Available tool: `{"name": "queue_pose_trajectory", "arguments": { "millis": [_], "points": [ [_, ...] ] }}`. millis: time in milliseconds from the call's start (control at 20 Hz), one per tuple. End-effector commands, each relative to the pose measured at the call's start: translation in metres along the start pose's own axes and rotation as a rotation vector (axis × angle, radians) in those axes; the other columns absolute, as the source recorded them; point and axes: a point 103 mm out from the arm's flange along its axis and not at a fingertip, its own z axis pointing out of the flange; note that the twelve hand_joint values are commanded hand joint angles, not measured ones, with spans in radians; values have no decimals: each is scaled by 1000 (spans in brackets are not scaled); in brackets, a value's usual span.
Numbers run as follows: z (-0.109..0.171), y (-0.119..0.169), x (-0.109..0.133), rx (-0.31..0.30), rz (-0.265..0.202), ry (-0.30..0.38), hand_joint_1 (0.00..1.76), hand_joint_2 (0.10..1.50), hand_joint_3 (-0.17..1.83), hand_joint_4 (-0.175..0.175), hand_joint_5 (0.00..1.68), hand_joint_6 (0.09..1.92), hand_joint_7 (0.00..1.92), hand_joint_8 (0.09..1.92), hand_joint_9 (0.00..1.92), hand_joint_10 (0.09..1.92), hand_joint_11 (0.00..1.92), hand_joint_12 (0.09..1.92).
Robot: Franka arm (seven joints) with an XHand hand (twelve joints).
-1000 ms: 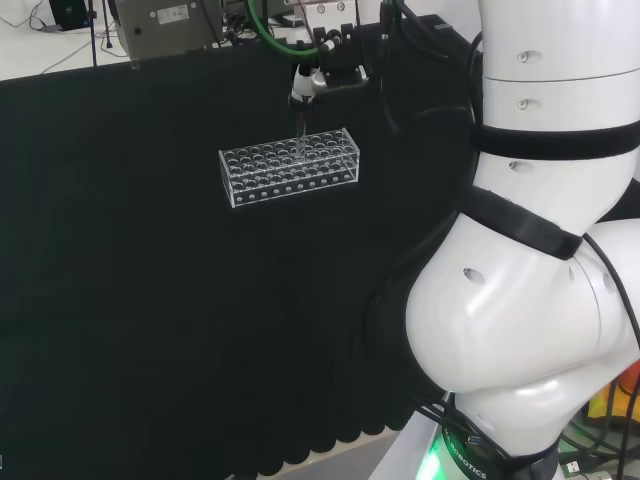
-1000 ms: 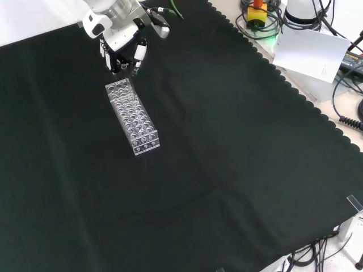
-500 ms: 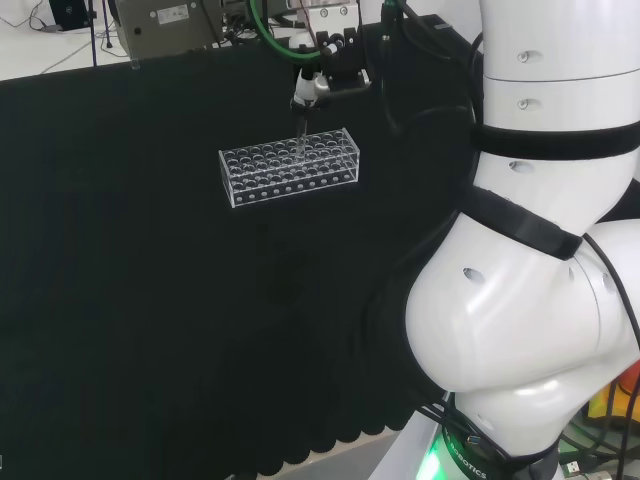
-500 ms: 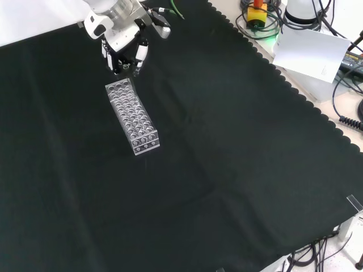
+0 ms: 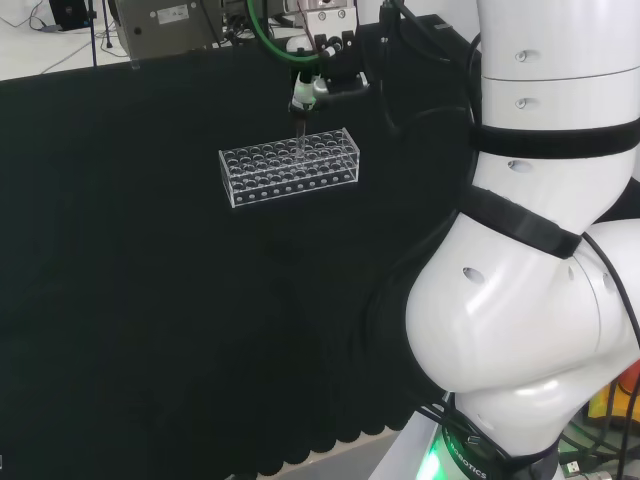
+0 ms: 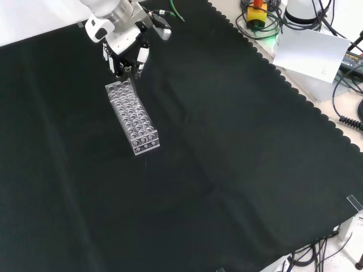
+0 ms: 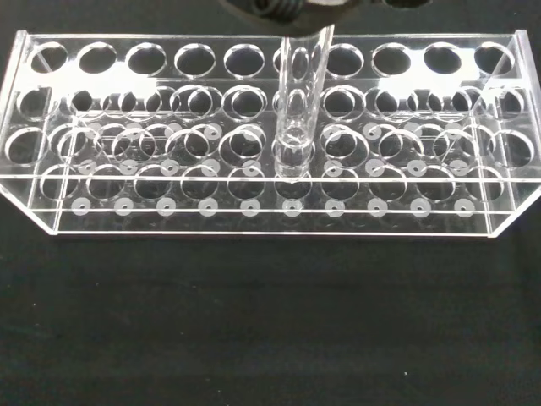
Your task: Put the test tube back in the rack.
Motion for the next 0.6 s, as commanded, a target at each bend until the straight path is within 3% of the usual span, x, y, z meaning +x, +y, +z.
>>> {"name": "queue_pose_trajectory", "arguments": {
  "millis": [50,600],
  "points": [
    [2,1,2,4,-14,-8,1412,995,0,-175,1135,656,1756,330,1251,614,877,1174],
    [18,7,18,22,-25,0,1412,995,0,-175,1135,656,1756,330,1250,615,878,1174]
  ]
}}
